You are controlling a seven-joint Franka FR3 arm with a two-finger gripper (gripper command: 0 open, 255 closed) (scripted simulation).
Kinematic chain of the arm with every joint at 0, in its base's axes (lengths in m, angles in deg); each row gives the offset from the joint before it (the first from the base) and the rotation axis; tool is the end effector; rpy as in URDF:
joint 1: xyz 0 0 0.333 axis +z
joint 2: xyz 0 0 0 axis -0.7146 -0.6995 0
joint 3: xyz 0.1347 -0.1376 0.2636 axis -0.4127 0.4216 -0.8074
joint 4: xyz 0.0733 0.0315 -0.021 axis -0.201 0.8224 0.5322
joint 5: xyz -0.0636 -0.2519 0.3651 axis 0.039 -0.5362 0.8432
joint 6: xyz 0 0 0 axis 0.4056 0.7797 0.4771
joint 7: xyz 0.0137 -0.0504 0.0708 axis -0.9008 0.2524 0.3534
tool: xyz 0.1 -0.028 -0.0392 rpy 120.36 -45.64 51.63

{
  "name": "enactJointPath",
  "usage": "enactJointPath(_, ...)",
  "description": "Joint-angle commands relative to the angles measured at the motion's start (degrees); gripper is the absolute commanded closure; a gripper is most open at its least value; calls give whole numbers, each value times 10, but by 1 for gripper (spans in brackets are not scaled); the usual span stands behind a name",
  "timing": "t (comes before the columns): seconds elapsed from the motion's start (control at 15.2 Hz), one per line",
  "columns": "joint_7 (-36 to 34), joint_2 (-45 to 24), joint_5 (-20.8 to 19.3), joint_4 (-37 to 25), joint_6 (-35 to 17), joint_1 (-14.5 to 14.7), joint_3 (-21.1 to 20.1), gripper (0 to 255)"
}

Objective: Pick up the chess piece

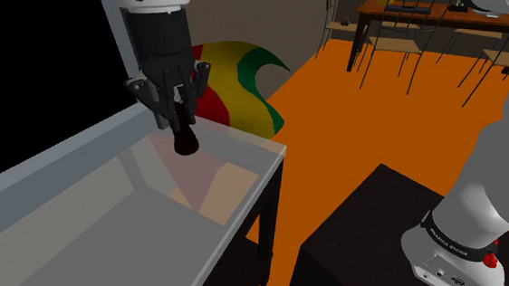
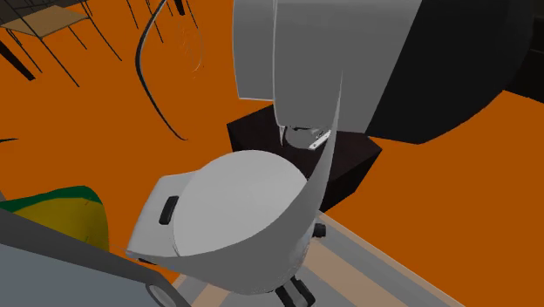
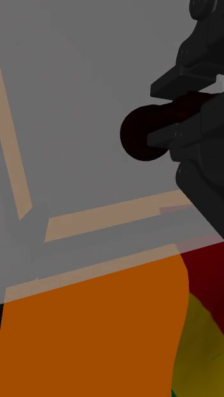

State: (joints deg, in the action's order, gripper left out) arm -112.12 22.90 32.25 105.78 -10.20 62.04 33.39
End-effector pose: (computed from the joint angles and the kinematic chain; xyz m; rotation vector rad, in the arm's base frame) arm 0.4876 0.4691 0.5682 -3.1124 -0.1576 0.0985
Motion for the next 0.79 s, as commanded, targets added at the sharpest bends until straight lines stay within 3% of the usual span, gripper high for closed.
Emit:
enactJointPath(0.0, -3, -5, -3, -23, 19, 3, -1, 255)
enactJointPath(0.73, -12, -34, -18, -132, 102, 21, -3, 255)
